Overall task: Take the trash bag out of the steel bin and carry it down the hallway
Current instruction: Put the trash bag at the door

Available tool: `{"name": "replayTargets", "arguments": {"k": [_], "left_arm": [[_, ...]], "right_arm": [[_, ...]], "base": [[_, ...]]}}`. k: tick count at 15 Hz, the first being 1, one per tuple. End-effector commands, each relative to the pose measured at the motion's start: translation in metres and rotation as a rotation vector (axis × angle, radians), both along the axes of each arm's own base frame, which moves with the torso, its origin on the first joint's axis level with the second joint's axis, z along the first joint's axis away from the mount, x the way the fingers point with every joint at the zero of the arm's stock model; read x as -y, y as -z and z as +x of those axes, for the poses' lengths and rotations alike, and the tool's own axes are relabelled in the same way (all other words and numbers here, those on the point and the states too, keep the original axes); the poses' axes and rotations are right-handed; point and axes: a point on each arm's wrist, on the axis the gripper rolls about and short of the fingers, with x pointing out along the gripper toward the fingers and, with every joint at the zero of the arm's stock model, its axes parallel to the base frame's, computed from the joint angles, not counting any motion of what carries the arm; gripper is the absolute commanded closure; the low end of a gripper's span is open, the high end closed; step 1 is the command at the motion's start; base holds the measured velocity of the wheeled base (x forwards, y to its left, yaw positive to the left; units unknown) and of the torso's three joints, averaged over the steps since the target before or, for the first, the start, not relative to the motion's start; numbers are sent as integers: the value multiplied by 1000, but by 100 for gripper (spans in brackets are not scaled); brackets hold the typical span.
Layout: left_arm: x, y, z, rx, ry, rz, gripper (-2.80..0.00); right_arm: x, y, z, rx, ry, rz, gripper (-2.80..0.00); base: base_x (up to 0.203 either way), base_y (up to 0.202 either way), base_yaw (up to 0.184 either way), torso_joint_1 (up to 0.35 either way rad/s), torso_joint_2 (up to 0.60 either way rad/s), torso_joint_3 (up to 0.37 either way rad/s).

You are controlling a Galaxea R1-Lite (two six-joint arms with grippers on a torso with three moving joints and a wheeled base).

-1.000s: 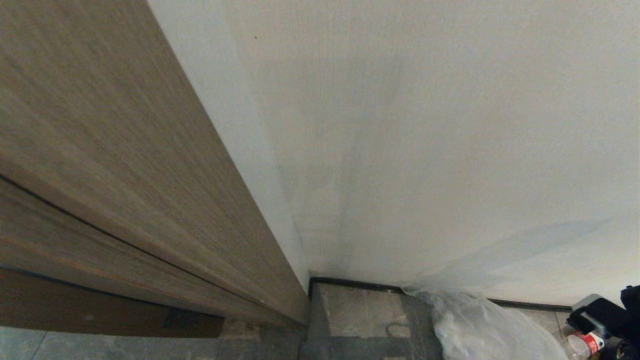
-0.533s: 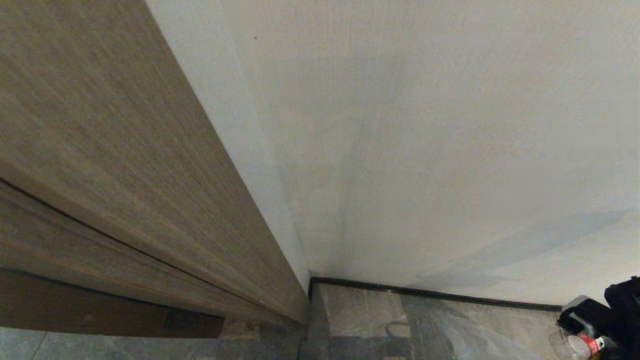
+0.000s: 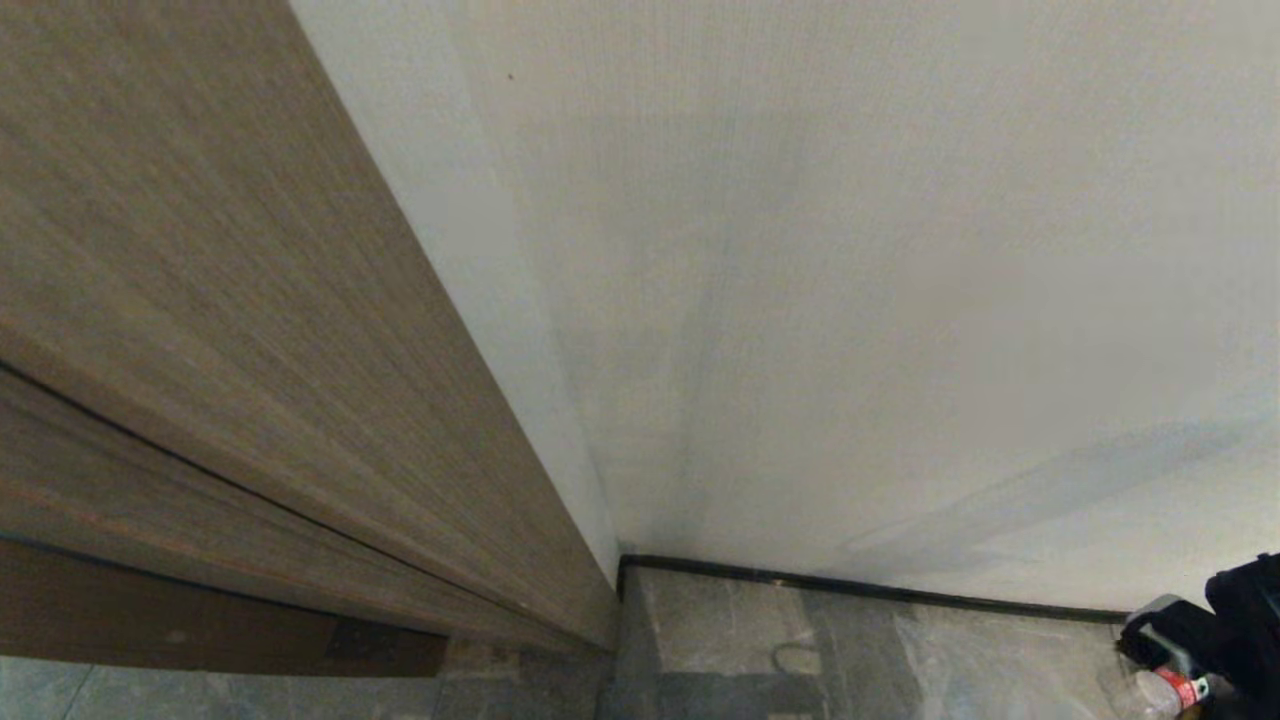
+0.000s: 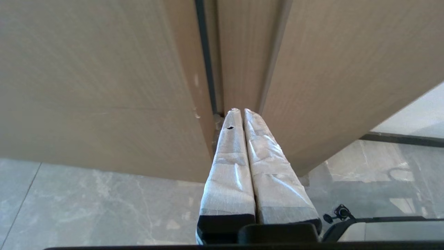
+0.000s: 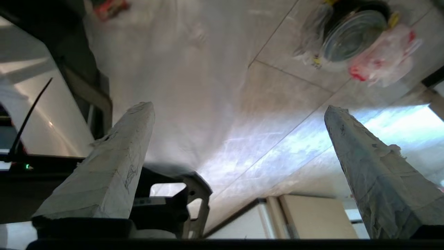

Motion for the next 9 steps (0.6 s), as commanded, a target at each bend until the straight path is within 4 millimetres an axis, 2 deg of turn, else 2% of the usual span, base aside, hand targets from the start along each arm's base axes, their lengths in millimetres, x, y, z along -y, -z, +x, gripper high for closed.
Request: {"name": "replayTargets", "arguments": {"k": [1, 4, 7, 9], "left_arm": [[0, 1, 0, -3, -1, 0, 0], [0, 1, 0, -4, -1, 0, 0], [0, 1, 0, -3, -1, 1, 0], [0, 1, 0, -5, -1, 0, 0]], "right_arm": [[1, -7, -9, 61, 5, -7, -280], [2, -18, -17, 159, 38, 6, -280], [3, -18, -21, 242, 181, 81, -280], [3, -25, -28, 310, 204, 105, -280]], "base": [[0, 0, 0, 0, 0, 0], [0, 0, 0, 0, 0, 0], [0, 0, 0, 0, 0, 0], [0, 0, 0, 0, 0, 0]]}}
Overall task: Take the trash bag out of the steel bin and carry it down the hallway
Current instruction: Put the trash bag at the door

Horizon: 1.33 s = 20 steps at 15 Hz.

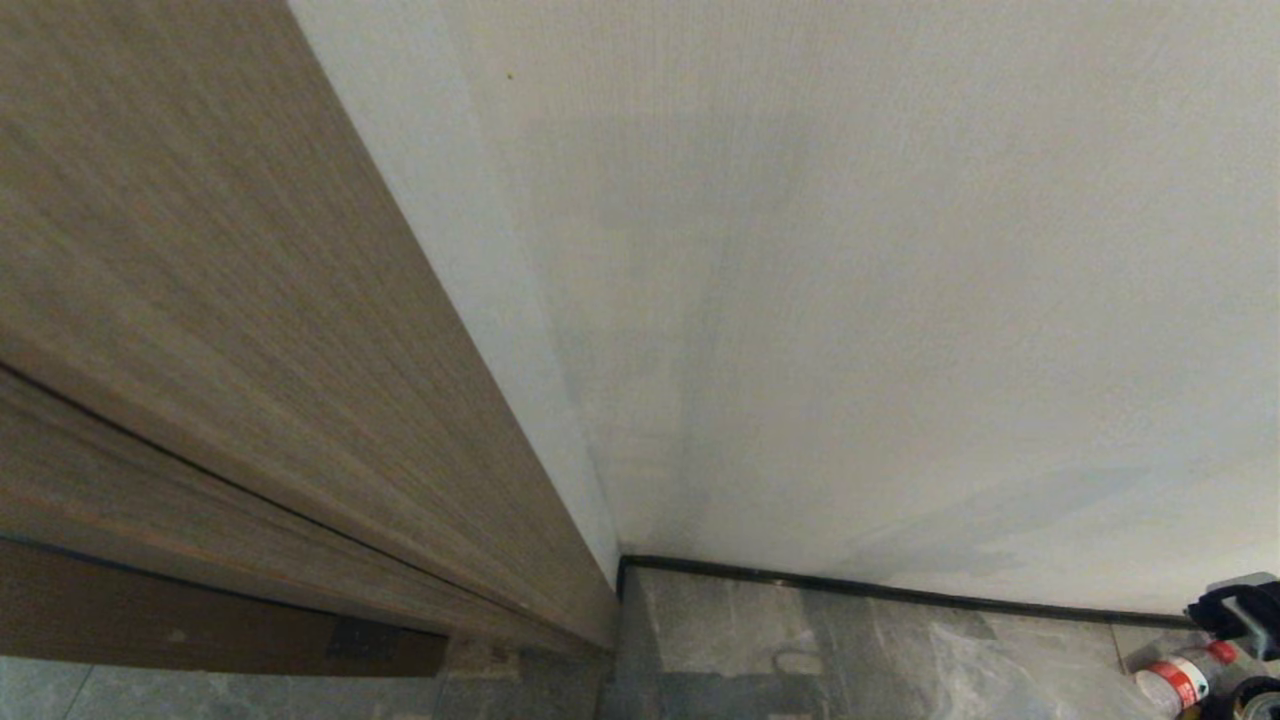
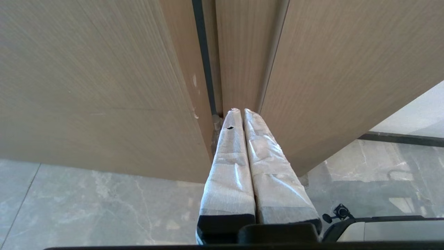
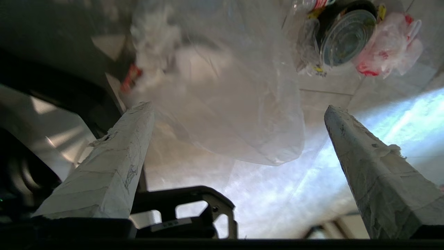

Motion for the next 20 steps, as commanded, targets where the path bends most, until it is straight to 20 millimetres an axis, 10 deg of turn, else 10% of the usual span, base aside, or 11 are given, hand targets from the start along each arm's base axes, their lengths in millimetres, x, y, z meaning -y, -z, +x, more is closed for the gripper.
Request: {"name": "replayTargets", "arguments": {"k": [1, 2, 7, 11, 20], "left_arm": [[0, 1, 0, -3, -1, 0, 0], [0, 1, 0, -3, -1, 0, 0], [0, 1, 0, -3, 0, 0, 0], [0, 1, 0, -3, -1, 0, 0], [0, 1, 0, -3, -1, 0, 0]], "right_arm": [[1, -9, -12, 93, 3, 17, -280], [1, -13, -17, 128, -8, 21, 0], [4, -37, -54, 333, -33, 54, 0], [9, -18, -93, 413, -31, 62, 0], [4, 15, -107, 600, -223, 287, 0]], "base": [[0, 0, 0, 0, 0, 0], [0, 0, 0, 0, 0, 0], [0, 0, 0, 0, 0, 0], [0, 0, 0, 0, 0, 0], [0, 0, 0, 0, 0, 0]]}}
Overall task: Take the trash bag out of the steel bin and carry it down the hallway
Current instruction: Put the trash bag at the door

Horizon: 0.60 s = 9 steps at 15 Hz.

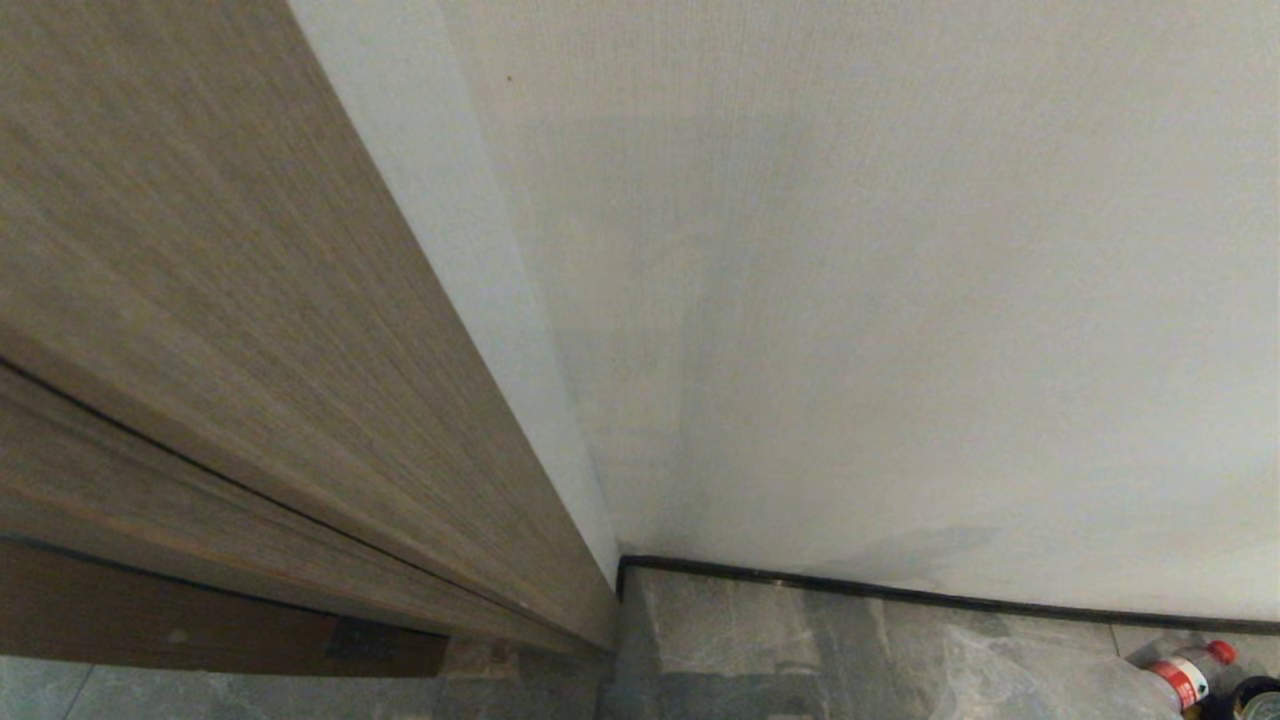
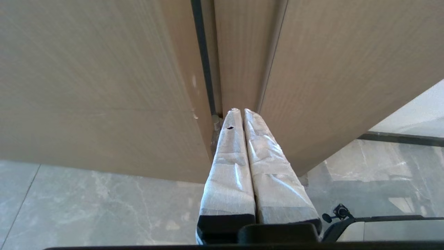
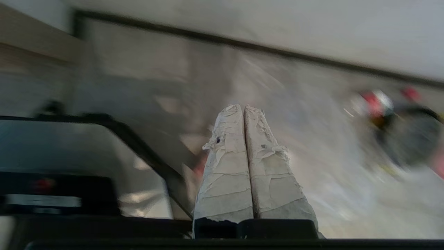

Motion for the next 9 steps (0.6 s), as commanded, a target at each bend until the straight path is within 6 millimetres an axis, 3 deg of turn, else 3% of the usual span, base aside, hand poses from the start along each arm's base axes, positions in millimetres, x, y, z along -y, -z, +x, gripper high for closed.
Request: {"name": "replayTargets", "arguments": {"k": [1, 5, 7, 9], "left_arm": [[0, 1, 0, -4, -1, 1, 0], [0, 1, 0, -4, -1, 0, 0], [0, 1, 0, -4, -1, 0, 0], [0, 1, 0, -4, -1, 0, 0]], "right_arm": [[-1, 16, -9, 62, -33, 51, 0], [-2, 19, -3, 174, -17, 123, 0], [-2, 20, -4, 169, -69, 39, 0], [-2, 20, -6, 198, -6, 58, 0]], "base": [[0, 0, 0, 0, 0, 0], [0, 0, 0, 0, 0, 0], [0, 0, 0, 0, 0, 0], [0, 0, 0, 0, 0, 0]]}}
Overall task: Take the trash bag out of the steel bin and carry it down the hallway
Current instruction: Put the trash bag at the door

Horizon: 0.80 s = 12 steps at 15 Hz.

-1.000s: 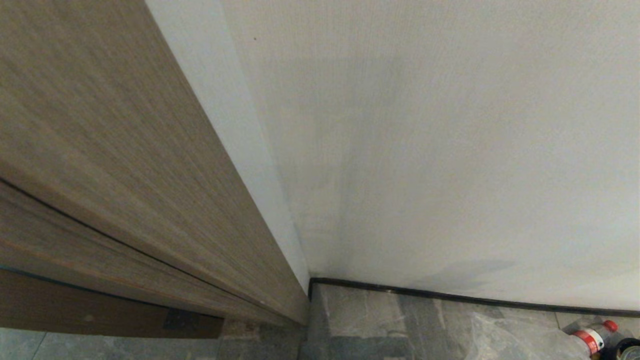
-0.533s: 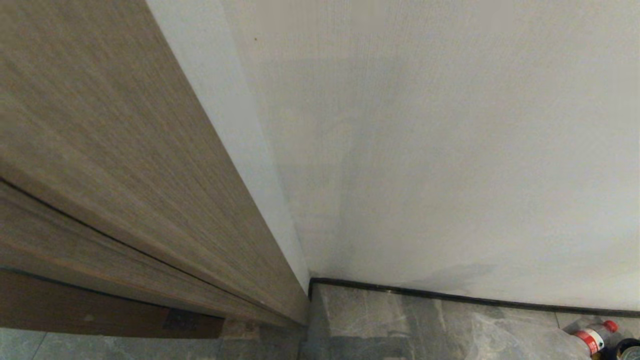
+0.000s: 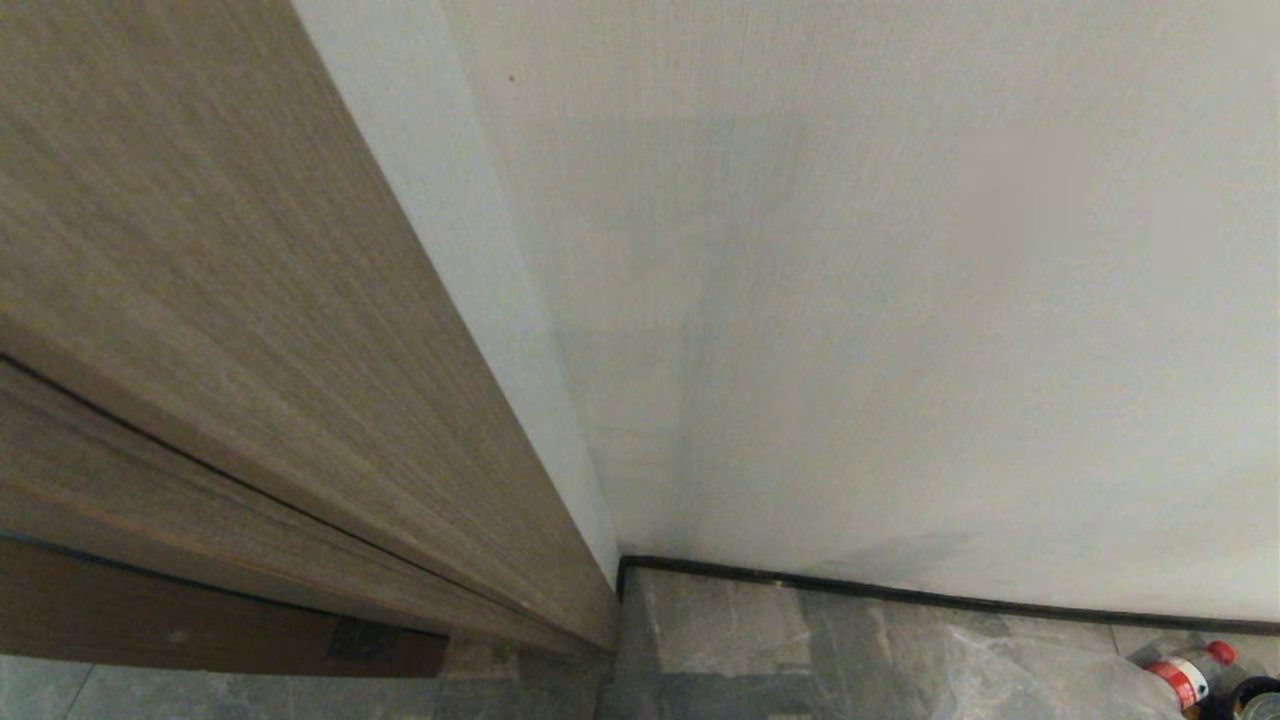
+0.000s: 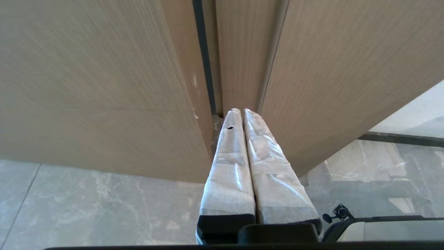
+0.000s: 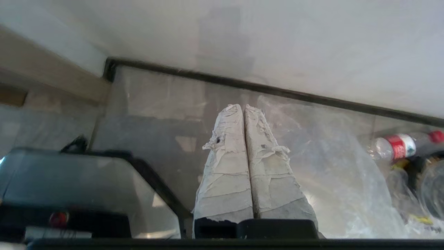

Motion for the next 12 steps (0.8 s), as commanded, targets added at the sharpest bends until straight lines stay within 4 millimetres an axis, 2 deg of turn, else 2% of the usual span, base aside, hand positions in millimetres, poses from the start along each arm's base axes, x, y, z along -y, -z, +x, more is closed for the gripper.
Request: {"name": "replayTargets", "arguments": {"k": [1, 4, 12], "left_arm": [[0, 0, 0, -2, -1, 0, 0], [0, 0, 0, -2, -1, 0, 0], [0, 1, 0, -4, -1, 0, 0]], "right_arm": [[0, 3, -7, 70, 63, 9, 0], [0, 6, -22, 266, 71, 26, 0], [0, 5, -22, 270, 80, 56, 0]], "base": [[0, 0, 0, 0, 0, 0], [0, 0, 0, 0, 0, 0], [0, 0, 0, 0, 0, 0]]}}
